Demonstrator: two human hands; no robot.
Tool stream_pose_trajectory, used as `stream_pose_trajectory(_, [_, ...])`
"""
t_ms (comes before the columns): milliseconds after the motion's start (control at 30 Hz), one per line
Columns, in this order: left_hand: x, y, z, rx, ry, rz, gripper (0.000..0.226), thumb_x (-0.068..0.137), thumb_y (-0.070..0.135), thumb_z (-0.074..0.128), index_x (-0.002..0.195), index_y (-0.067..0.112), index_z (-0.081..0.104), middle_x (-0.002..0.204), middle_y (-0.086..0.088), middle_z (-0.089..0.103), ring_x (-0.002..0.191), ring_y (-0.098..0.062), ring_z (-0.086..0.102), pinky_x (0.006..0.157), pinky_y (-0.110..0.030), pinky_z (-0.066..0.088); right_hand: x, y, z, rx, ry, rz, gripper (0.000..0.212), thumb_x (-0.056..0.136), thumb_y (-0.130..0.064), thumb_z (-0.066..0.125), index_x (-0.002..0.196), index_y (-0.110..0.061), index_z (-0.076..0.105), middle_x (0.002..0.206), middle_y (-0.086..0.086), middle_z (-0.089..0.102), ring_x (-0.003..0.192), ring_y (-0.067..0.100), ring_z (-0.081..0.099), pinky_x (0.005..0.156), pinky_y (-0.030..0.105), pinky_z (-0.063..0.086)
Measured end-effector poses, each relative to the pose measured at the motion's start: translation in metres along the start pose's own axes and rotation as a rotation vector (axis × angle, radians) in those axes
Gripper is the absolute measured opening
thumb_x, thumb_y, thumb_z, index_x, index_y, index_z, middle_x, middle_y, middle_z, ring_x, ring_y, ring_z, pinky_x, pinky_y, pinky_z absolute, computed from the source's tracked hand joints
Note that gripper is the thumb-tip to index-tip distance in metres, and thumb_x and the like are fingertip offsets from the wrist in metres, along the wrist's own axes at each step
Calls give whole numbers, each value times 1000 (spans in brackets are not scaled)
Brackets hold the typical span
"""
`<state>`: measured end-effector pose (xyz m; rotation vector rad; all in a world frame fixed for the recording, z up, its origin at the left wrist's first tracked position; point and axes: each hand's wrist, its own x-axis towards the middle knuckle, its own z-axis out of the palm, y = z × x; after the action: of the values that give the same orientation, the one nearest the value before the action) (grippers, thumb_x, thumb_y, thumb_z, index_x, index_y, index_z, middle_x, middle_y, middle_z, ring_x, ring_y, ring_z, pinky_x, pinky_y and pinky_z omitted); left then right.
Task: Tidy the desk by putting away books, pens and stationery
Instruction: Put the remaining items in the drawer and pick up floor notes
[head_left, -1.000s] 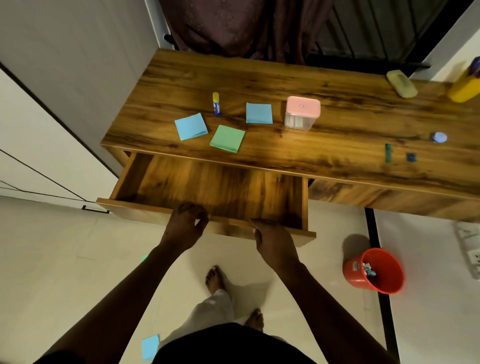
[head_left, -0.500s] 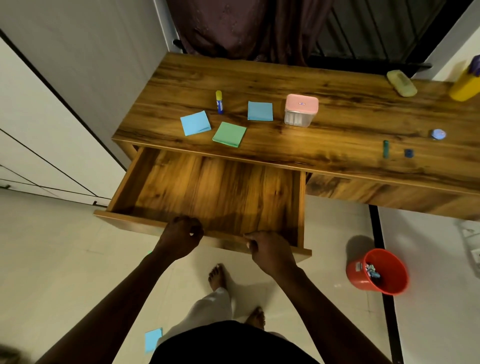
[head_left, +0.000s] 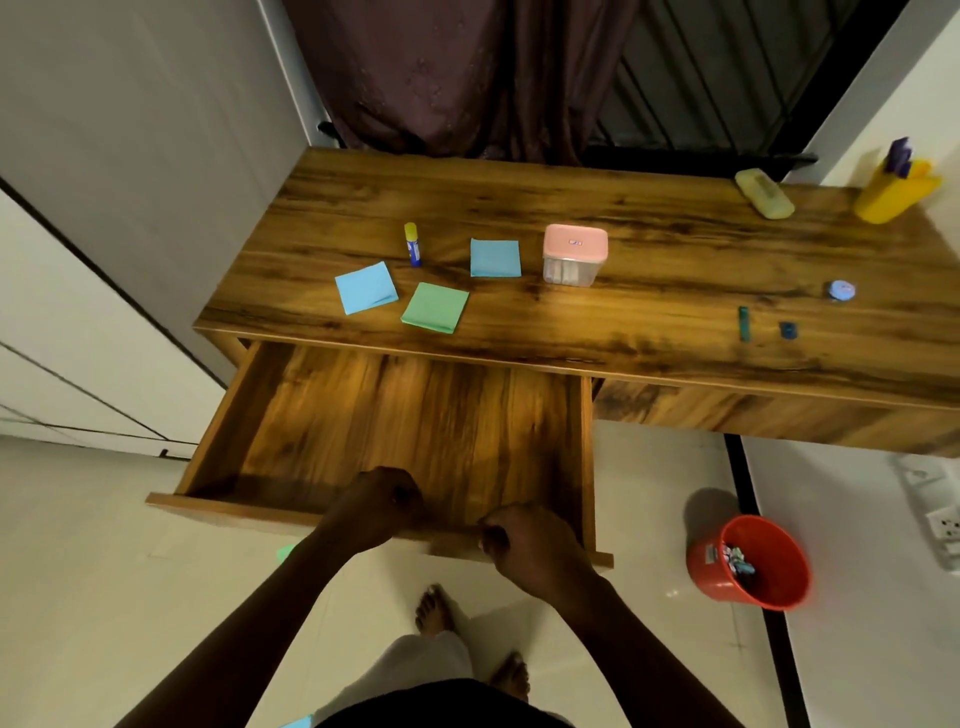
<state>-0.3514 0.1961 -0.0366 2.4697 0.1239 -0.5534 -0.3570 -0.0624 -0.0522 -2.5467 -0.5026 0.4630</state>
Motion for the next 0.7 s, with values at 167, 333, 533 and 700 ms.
stream_pose_trajectory(167, [34, 34, -14, -96, 45, 70, 19, 92, 23, 68, 86, 41, 66, 90, 22, 67, 88, 3, 65, 78, -19, 52, 24, 10, -34, 161, -31, 84, 33, 98, -43, 61, 126, -29, 70, 122, -10, 72, 111, 10, 66, 98, 25, 52])
stream_pose_trajectory(333, [72, 72, -31, -217, 131, 178, 14, 93, 26, 68, 87, 39, 69, 86, 22, 70, 85, 8, 64, 70, -9, 44, 47, 21, -68, 364, 50, 193, 26, 100, -41, 61, 122, -30, 71, 121, -16, 68, 106, 1, 61, 94, 17, 45])
stream_pose_trajectory(533, [124, 112, -59, -327, 193, 216, 19, 96, 32, 67, 114, 28, 70, 111, 13, 70, 100, -4, 64, 88, -25, 49, 88, 29, -107, 535, 306, 289, 20, 98, -34, 65, 115, -26, 74, 113, -14, 73, 103, -5, 64, 92, 18, 50])
stream_pose_trajectory(700, [171, 148, -76, -307, 194, 244, 36, 96, 40, 67, 129, 27, 63, 127, 9, 67, 108, -5, 61, 83, -14, 42, 119, 44, -144, 620, 504, 353, 20, 98, -32, 67, 113, -24, 76, 109, -13, 76, 106, 0, 67, 94, 20, 50])
